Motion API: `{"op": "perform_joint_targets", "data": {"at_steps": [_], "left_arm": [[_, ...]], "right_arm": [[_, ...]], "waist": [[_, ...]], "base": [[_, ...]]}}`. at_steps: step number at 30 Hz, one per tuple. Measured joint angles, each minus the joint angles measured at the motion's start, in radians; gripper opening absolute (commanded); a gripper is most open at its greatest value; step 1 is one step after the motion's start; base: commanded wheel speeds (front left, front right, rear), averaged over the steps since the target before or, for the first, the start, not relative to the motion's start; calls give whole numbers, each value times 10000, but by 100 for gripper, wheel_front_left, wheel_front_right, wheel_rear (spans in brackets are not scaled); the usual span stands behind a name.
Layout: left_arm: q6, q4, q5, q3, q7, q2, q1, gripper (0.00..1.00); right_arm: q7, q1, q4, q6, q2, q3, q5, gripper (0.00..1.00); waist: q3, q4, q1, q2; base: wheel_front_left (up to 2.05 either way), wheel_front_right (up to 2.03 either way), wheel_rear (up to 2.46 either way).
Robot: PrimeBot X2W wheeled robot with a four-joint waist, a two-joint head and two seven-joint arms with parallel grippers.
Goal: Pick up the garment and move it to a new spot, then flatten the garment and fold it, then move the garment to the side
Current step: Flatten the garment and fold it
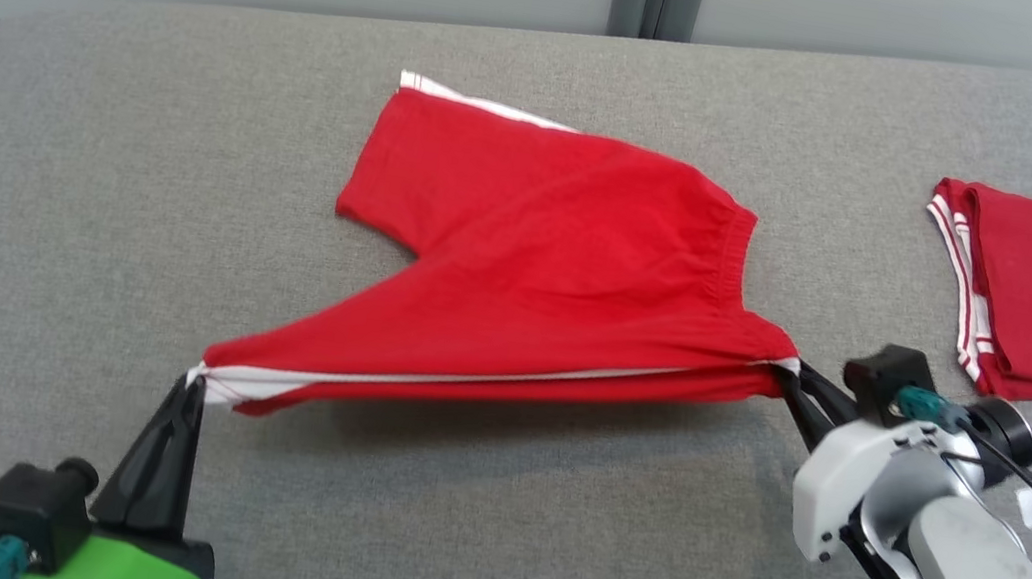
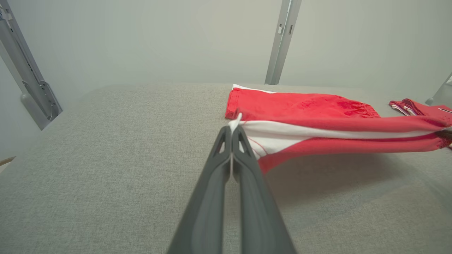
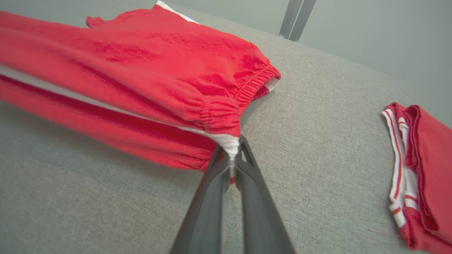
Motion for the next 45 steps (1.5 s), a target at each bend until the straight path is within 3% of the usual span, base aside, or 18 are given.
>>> {"op": "perform_joint_targets", "data": {"at_steps": [7, 14, 18, 22, 26, 35, 45], "left_arm": [[305, -750, 144, -261, 272, 173, 797, 0], [487, -1028, 224, -343, 362, 222, 1061, 0], [372, -1001, 627, -464, 602, 654, 774, 0], [-104, -736, 1164, -738, 1087, 1053, -510, 0], [-623, -153, 1511, -997, 1440, 1060, -2111, 0], [-1563, 1850, 2036, -1302, 1522, 568, -5451, 0], [-2328, 3812, 2483, -1609, 1381, 234, -7965, 0]], "right_arm": [[433, 1865, -1620, 2, 132, -1411, -332, 0], [974, 2786, -2909, 2, 313, -2211, -886, 0], [1229, 2941, -3549, -4, 479, -2405, -1016, 0], [1337, 2902, -3952, -35, 581, -2433, -1022, 0], [1390, 2459, -4121, -44, 683, -2357, -1028, 0], [1189, 1011, -3998, -48, 1047, -2199, -886, 0], [650, -256, -3553, -48, 1720, -2236, -719, 0]], "waist": [[-43, 103, 0, 0], [134, 108, 0, 0], [276, 103, 1, 0], [472, 130, 1, 0], [762, 116, 1, 0], [1688, -100, 1, 0], [2835, -541, 1, -1]], "base": [[0, 0, 0], [0, 0, 0], [0, 0, 0], [0, 0, 0], [0, 0, 0], [0, 0, 0], [0, 0, 0]]}}
